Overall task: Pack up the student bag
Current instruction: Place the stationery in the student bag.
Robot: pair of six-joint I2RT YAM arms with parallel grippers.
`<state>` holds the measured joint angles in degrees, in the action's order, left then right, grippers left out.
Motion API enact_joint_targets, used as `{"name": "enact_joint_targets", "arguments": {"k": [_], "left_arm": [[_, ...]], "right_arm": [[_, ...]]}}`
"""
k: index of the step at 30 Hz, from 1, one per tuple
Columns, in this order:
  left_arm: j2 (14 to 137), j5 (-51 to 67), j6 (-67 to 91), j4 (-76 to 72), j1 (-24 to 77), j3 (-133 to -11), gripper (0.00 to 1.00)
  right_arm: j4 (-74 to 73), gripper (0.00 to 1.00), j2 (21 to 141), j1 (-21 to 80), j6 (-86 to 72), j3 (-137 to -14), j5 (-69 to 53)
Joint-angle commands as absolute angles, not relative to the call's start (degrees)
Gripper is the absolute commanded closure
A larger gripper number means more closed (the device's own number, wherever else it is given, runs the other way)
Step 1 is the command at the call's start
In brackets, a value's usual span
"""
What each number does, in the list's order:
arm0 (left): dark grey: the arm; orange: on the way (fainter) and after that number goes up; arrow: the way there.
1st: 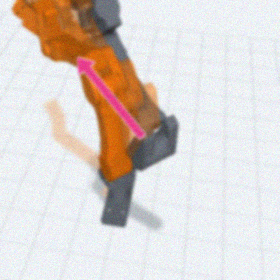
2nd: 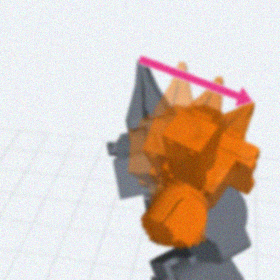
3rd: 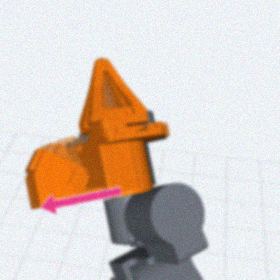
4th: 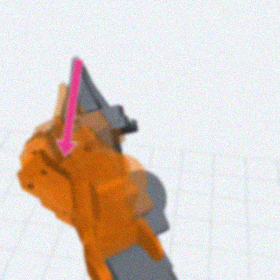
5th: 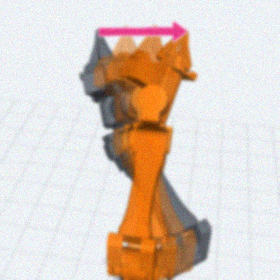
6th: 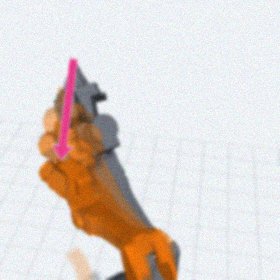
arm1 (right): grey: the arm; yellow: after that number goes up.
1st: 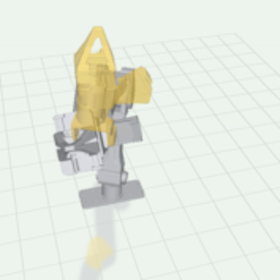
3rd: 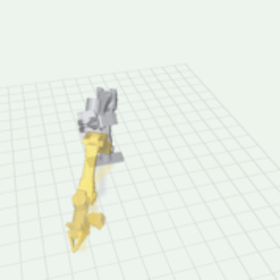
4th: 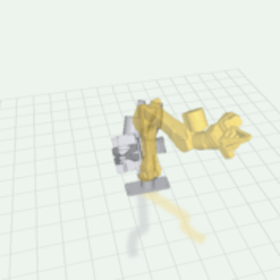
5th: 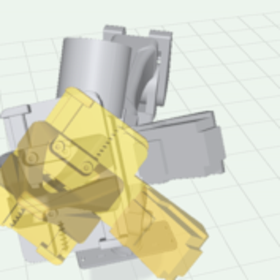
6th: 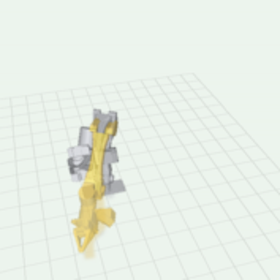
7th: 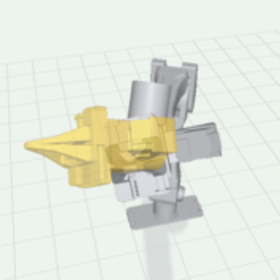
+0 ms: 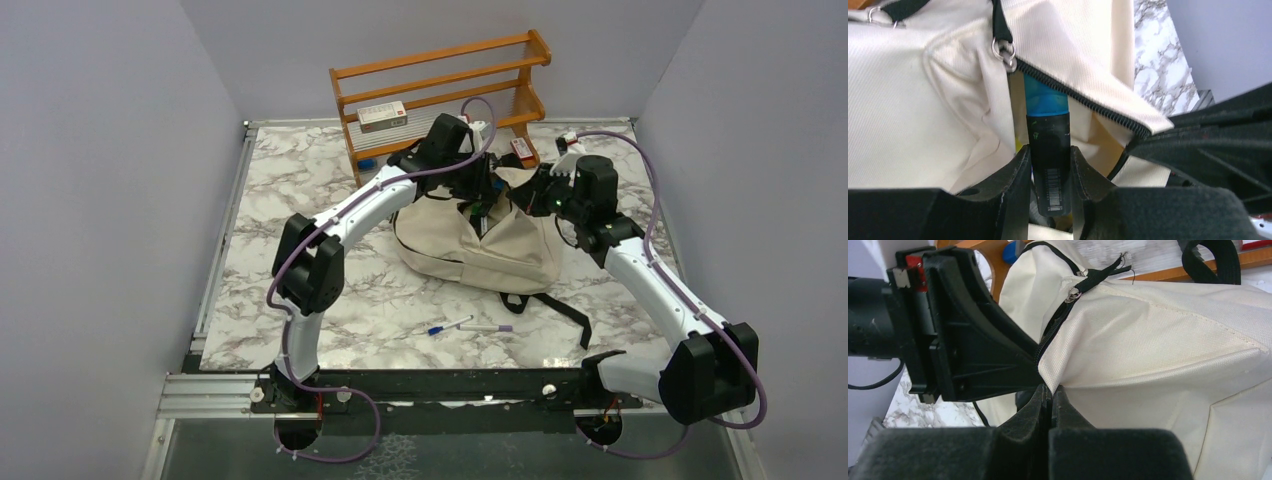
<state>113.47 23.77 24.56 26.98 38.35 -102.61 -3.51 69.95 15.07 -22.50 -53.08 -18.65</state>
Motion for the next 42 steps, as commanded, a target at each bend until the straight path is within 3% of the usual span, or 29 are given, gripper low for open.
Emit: {"name": "enact_joint_targets", "arguments": {"k": [1,3,8,18,31,38,42], "left_arm": [[116.68,26.28,26.84,25.41,38.30,-107.62,1.00],[117.22,27.04,26.85,25.25,38.42,-107.97,0.96],[116.51,27.31,26.18,25.02,38.50,-107.01,0.73],[114.88,29.05,23.87,24.68,38.50,-106.16,0.50],[105.00,30.57,12.74,23.41,38.56,-98.29,0.49],[92.12,29.57,4.00,16.85,38.50,-81.34,0.49],[82.96,32.38,3.78,5.89,38.53,-69.58,0.46]], "right_arm": [[0.83,0.99,68.01,15.29,-23.62,-54.10,-21.98],[0.50,0.99,67.72,15.29,-23.71,-54.05,-21.93],[0.09,0.99,67.52,15.29,-24.02,-53.79,-21.05],[0.09,0.99,68.71,15.29,-23.75,-54.40,-22.19],[-2.31,0.99,67.85,15.29,-22.46,-54.57,-20.57],[-3.04,0.99,67.61,15.31,-20.88,-55.20,-18.58],[-4.32,1.00,67.92,15.29,-19.38,-55.92,-17.65]]}}
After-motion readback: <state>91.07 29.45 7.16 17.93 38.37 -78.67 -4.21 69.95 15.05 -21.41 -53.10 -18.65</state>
